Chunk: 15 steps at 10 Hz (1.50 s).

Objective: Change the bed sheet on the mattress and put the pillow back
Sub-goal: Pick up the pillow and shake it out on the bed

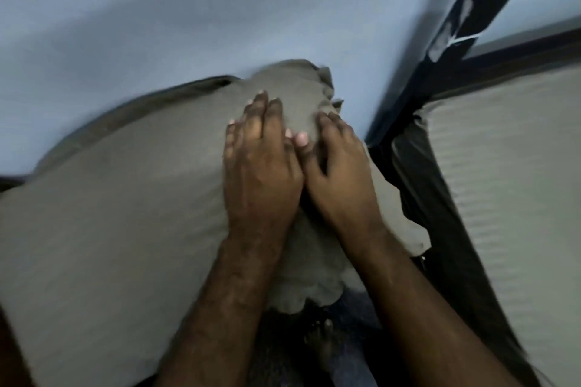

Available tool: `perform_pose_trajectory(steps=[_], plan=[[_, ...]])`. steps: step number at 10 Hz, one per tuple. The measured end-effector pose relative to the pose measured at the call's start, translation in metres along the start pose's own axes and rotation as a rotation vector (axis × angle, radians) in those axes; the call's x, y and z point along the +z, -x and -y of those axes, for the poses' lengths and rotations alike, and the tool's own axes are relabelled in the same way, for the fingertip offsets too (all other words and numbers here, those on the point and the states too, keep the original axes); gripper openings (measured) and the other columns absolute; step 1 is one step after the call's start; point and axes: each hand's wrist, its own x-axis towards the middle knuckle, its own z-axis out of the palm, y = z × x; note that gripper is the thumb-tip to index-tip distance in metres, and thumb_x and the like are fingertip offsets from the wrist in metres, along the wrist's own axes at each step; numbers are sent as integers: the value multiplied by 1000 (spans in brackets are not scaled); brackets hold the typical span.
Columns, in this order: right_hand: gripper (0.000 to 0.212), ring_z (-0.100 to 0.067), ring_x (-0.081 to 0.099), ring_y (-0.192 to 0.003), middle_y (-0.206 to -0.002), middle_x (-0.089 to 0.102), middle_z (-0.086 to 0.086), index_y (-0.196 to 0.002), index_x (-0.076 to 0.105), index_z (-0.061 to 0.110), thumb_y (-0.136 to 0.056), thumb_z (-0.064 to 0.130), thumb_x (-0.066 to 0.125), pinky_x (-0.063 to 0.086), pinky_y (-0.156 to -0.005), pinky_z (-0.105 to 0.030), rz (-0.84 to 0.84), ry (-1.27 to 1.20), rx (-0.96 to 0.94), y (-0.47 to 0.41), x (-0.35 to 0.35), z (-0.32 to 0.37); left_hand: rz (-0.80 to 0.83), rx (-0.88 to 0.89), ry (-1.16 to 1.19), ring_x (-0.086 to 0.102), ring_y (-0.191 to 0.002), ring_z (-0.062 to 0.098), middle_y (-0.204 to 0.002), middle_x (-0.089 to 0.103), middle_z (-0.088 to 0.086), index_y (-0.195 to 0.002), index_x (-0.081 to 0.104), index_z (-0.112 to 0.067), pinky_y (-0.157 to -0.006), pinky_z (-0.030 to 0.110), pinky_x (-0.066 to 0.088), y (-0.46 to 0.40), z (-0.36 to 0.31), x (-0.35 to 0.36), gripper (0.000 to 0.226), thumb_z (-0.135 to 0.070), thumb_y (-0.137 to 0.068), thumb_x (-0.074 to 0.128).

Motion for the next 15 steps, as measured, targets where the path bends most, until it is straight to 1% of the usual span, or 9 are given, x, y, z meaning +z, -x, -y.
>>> perform_pose_trajectory(steps=[2, 5, 7, 9, 10, 11, 12, 13, 15], plan=[[64, -24, 3, -156, -169, 14, -4, -160, 25, 20, -104, 51, 28, -5, -124, -49, 103, 121, -215, 42, 54, 55, 87, -200, -172, 38, -146, 31, -156, 43, 16, -147, 48, -6, -122, 47, 23, 42, 82, -28, 57, -35, -102, 30], [66, -17, 9, -156, -169, 10, 9, -162, 14, 32, -102, 59, 22, 9, -125, -48, -45, 446, -214, 37, 68, 1, 25, -410, -334, 26, -153, 26, -165, 30, 6, -158, 34, -21, -124, 46, 17, 120, 177, -66, 61, -50, -104, 31], [70, -28, 8, -156, -170, 9, -9, -161, 14, 12, -103, 52, 19, 13, -123, -57, -87, 353, -47, 55, 63, 19, -2, -683, -272, 18, -155, 31, -168, 20, 13, -159, 24, -7, -124, 51, 15, 145, 127, -63, 69, -48, -104, 24], [71, -18, 5, -157, -170, 8, 4, -162, 14, 25, -101, 59, 29, 7, -126, -50, 168, 466, -398, 150, 57, -1, 31, -785, -185, 10, -156, 27, -170, 10, 6, -162, 17, -20, -121, 57, 15, 217, 88, -58, 71, -58, -103, 25], [79, -26, 2, -157, -170, -1, -5, -163, 4, 17, -100, 61, 23, 13, -124, -55, 105, 364, 14, 165, 41, -40, -17, -1214, 16, 2, -156, 35, -171, -7, 6, -162, 3, -31, -119, 68, 12, 240, 89, -69, 83, -72, -97, 32], [92, -38, 9, -154, -166, 2, -26, -159, 6, -2, -99, 63, 32, 19, -124, -50, 58, 32, 347, 165, 38, -51, -216, -1511, 401, 22, -151, 37, -168, 7, 19, -162, 7, -15, -120, 47, 25, 246, 99, -68, 101, -69, -91, 55], [100, -35, 46, -139, -151, 47, -18, -145, 43, 3, -83, 81, 50, 41, -114, -48, 129, -447, 665, 179, 51, -31, -477, -1549, 1113, 56, -129, 26, -150, 51, 5, -152, 39, -22, -100, 43, 52, 247, 92, -60, 101, -72, -73, 74], [61, -22, 70, -109, -123, 71, -1, -118, 65, 19, -85, 70, 61, 59, -86, -42, 215, -1146, 955, 178, 55, 4, -660, -1613, 1507, 57, -120, 27, -131, 59, 9, -130, 57, -24, -95, 47, 52, 237, 100, -73, 63, -68, -86, 62], [63, -29, 75, -92, -108, 76, -13, -122, 69, 18, -82, 66, 67, 61, -74, -56, 328, -1462, 1133, 124, 45, 31, -744, -1636, 1577, 64, -106, 24, -111, 68, 5, -116, 64, -24, -97, 44, 55, 211, 139, -110, 55, -68, -82, 68]])
